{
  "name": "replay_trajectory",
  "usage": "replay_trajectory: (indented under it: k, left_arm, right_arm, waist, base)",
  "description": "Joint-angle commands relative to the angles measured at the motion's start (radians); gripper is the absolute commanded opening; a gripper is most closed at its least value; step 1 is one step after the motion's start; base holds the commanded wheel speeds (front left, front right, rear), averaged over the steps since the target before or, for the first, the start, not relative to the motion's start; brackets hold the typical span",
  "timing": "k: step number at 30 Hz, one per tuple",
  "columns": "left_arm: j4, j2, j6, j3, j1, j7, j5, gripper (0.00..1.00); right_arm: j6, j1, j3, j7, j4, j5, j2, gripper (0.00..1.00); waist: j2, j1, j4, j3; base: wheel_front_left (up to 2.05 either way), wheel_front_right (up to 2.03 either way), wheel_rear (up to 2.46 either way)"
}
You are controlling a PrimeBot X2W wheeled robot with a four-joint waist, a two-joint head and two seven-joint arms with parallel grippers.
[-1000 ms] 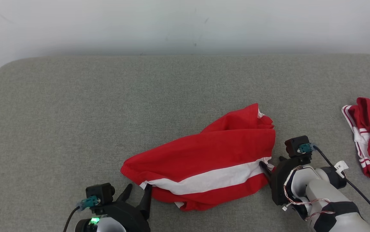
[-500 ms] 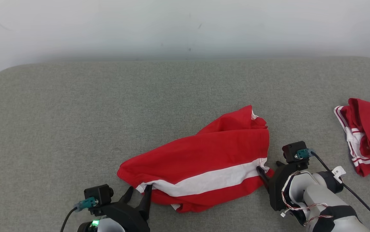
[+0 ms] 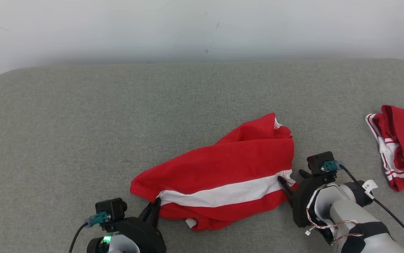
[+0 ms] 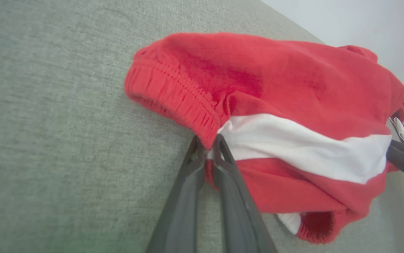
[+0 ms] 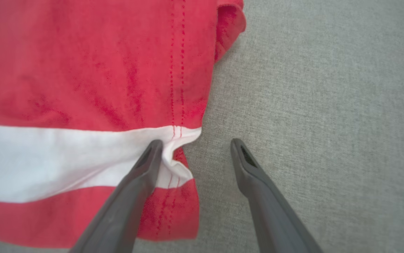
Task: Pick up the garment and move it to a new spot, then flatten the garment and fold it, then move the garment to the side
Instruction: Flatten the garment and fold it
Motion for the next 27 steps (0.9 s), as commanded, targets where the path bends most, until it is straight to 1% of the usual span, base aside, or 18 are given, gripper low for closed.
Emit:
replay_trajectory:
  k: [1, 6, 13, 16, 17, 18, 20, 21, 22, 23, 25, 26, 27]
  left_arm:
    - [0.009, 0.005, -0.003, -0.001, -0.005, -0.005, 0.003, 0.0]
    - [0.018, 0.006, -0.003, -0.004, 0.002, -0.011, -0.006, 0.0]
    - [0.019, 0.012, -0.004, -0.003, 0.0, -0.017, -0.012, 0.0]
    - [0.019, 0.011, -0.005, -0.006, -0.009, -0.016, -0.014, 0.0]
    - [0.019, 0.011, -0.005, -0.007, -0.012, -0.015, -0.014, 0.0]
    - [0.02, 0.011, -0.006, -0.01, -0.013, -0.015, -0.015, 0.0]
    - [0.022, 0.01, -0.006, -0.012, -0.011, -0.014, -0.019, 0.0]
    - [0.023, 0.01, -0.006, -0.012, -0.009, -0.013, -0.021, 0.0]
    - [0.024, 0.011, -0.006, -0.012, -0.008, -0.013, -0.022, 0.0]
    - [0.025, 0.012, -0.006, -0.011, -0.006, -0.012, -0.024, 0.0]
    - [0.026, 0.013, -0.006, -0.012, -0.004, -0.012, -0.026, 0.0]
    - [0.027, 0.013, -0.006, -0.012, -0.003, -0.012, -0.028, 0.0]
    - [0.027, 0.013, -0.007, -0.012, -0.003, -0.011, -0.03, 0.0]
  right_arm:
    - [-0.003, 0.008, 0.01, -0.009, -0.007, 0.009, 0.0, 1.0]
    - [-0.003, 0.042, 0.03, -0.032, -0.065, 0.032, 0.002, 1.0]
    - [-0.003, 0.057, 0.055, -0.005, -0.129, 0.05, -0.02, 1.0]
    - [-0.003, 0.043, 0.062, -0.002, -0.15, 0.051, -0.017, 1.0]
    - [-0.003, 0.043, 0.064, -0.002, -0.159, 0.052, -0.016, 0.92]
    - [-0.003, 0.05, 0.065, 0.001, -0.171, 0.058, -0.015, 0.75]
    - [-0.003, 0.058, 0.068, 0.004, -0.181, 0.063, -0.016, 0.66]
    - [-0.003, 0.061, 0.069, 0.008, -0.186, 0.065, -0.016, 0.51]
    - [-0.003, 0.063, 0.069, 0.011, -0.19, 0.065, -0.017, 0.42]
    - [-0.003, 0.067, 0.069, 0.015, -0.191, 0.07, -0.017, 0.29]
    - [-0.003, 0.069, 0.065, 0.021, -0.192, 0.071, -0.021, 0.09]
    - [-0.003, 0.07, 0.064, 0.026, -0.191, 0.069, -0.024, 0.0]
    - [-0.003, 0.07, 0.062, 0.03, -0.19, 0.071, -0.024, 0.0]
  waist:
    - [-0.0001, -0.0001, 0.001, -0.003]
    - [-0.0001, -0.0001, -0.005, -0.01]
    - [-0.0001, -0.0001, -0.027, -0.005]
    - [-0.0001, -0.0001, -0.029, -0.002]
    - [-0.0001, -0.0001, -0.028, -0.002]
    - [-0.0001, -0.0001, -0.027, -0.002]
    - [-0.0001, -0.0001, -0.027, -0.004]
    - [-0.0001, -0.0001, -0.027, -0.005]
    - [-0.0001, -0.0001, -0.028, -0.006]
    - [-0.0001, -0.0001, -0.029, -0.007]
    - [-0.0001, -0.0001, -0.03, -0.008]
    - [-0.0001, -0.0001, -0.031, -0.009]
    - [-0.0001, -0.0001, -0.031, -0.009]
  base:
    - [0.0, 0.0, 0.0]
    - [0.0, 0.0, 0.0]
    - [0.0, 0.0, 0.0]
    - [0.0, 0.0, 0.0]
    - [0.0, 0.0, 0.0]
    - [0.0, 0.0, 0.0]
    - [0.0, 0.0, 0.0]
    - [0.0, 0.0, 0.0]
    - [0.0, 0.0, 0.0]
    - [0.0, 0.0, 0.0]
    - [0.0, 0.0, 0.0]
    - [0.0, 0.0, 0.0]
    - [0.0, 0.0, 0.0]
